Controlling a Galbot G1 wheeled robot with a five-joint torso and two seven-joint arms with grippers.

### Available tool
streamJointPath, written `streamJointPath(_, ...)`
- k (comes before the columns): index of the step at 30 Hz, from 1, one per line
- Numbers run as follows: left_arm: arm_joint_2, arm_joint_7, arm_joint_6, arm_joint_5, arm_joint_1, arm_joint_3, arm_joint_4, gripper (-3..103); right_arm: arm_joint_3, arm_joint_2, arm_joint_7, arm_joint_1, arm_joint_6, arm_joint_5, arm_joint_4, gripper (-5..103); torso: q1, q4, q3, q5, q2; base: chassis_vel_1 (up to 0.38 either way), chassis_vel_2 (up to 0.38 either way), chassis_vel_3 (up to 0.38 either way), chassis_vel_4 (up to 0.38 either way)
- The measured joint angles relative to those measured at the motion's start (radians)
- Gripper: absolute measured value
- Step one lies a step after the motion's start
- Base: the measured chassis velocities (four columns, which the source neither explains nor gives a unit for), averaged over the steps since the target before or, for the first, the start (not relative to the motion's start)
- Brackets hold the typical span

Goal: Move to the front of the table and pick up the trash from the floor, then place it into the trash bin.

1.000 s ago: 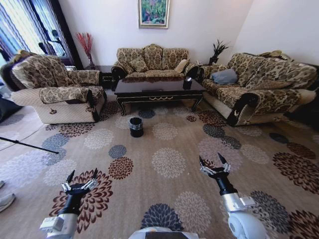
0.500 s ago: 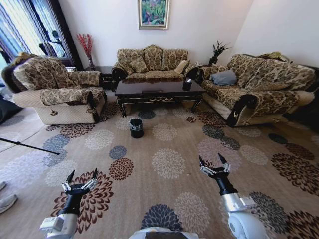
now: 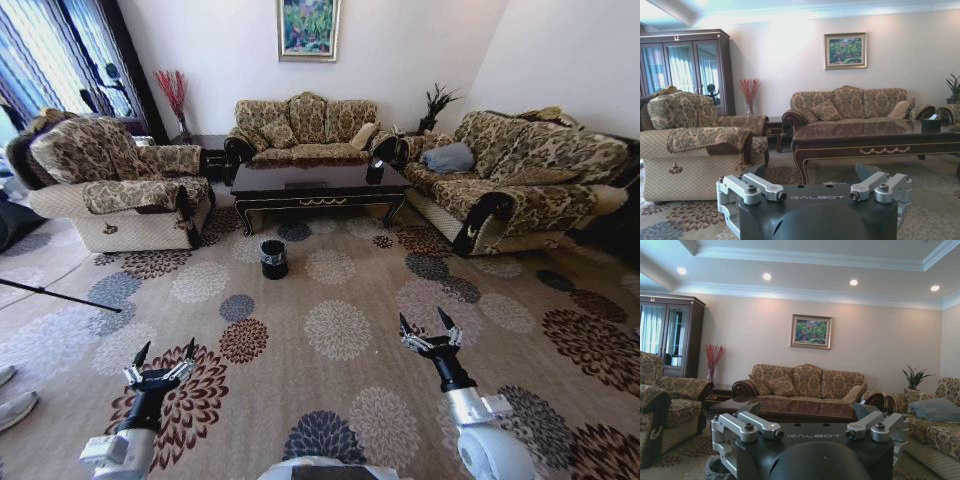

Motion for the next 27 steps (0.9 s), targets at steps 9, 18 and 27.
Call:
streamJointPath(9,0.0,0.0,0.0,0.0,0.0,0.0,0.0,100,0.0,0.0,0.0,0.0,0.0,0.0,0.0,100,0.02,0.0,0.025,0.0,0.046,0.0,0.0,0.0,0.0)
streamJointPath(18,0.0,0.0,0.0,0.0,0.0,0.0,0.0,100,0.0,0.0,0.0,0.0,0.0,0.0,0.0,100,0.034,0.0,0.042,0.0,0.076,0.0,0.0,0.0,0.0)
streamJointPath(27,0.0,0.0,0.0,0.0,0.0,0.0,0.0,100,0.0,0.0,0.0,0.0,0.0,0.0,0.0,100,0.033,0.0,0.042,0.0,0.074,0.0,0.0,0.0,0.0)
